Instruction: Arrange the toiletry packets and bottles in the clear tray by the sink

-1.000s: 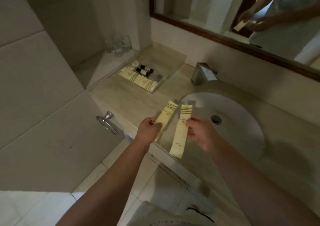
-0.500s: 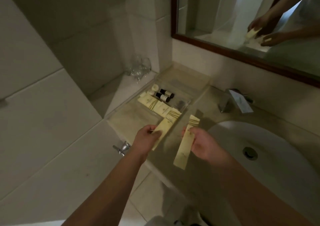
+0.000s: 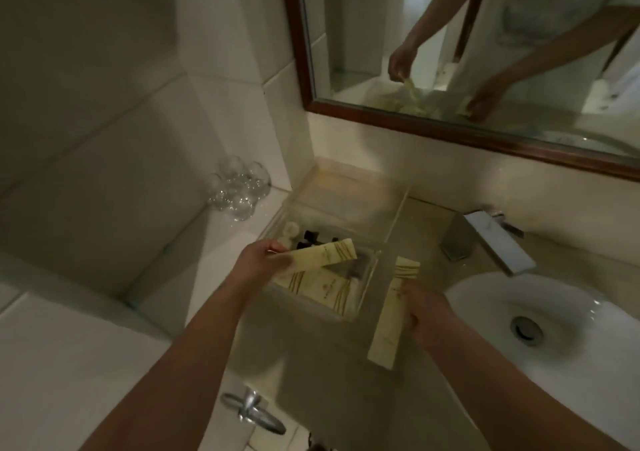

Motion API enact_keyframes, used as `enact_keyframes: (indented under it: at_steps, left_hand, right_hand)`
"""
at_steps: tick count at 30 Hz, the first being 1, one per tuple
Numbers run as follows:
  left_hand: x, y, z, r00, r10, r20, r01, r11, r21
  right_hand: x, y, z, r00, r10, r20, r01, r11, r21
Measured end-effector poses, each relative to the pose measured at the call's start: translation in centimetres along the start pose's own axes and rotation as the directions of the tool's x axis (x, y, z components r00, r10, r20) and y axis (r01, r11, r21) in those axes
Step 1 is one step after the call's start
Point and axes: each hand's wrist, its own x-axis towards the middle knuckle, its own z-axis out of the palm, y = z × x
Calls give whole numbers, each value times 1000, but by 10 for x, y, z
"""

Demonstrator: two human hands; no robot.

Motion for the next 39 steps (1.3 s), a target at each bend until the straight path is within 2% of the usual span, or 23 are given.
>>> enact_keyframes:
  at_steps: [3,6,10,14,17,20,23,25,28,32,39]
  left_hand:
    - [45,1,-8,987,6,162,-27,992,127]
    - [83,-1,-8,976,5,217,-11,1000,26]
    - [117,-6,-3,977,-66,202,80,995,-62]
    - [136,-7,0,989,-52,136,52,999,2]
    - [145,-10,4,991,-78,108,85,995,-55]
    - [150,-16,6,985,-119,127,132,986,-99]
    - [155,-18,6,988,-94,122,98,995,-33]
    - [157,-16,5,994,-29,109,21,997,74]
    - [158,-14,5,992,89,86,-109,959,260]
    - [161,-12,-1,984,166,70,-180,916,358]
    - [166,-16,-4,1000,16,25,-23,944,329]
  right_hand:
    - [5,-1,22,999,25,-32,-23,999,44]
    - [8,-2,44,998,54,-19,-50,983,178]
    - [11,4,68,990,138,1,-129,923,364]
    - [11,12,91,980,180,83,-198,870,452]
    - [9,16,110,968,214,134,-252,852,459]
    - [10,20,127,969,225,103,-247,855,456]
    - [12,24,141,974,214,76,-226,871,437]
    - [13,26,147,975,209,69,-219,878,426]
    - [12,27,150,974,220,53,-221,876,429]
    - [12,22,153,976,215,17,-199,870,452]
    - [14,18,156,973,230,18,-220,901,374]
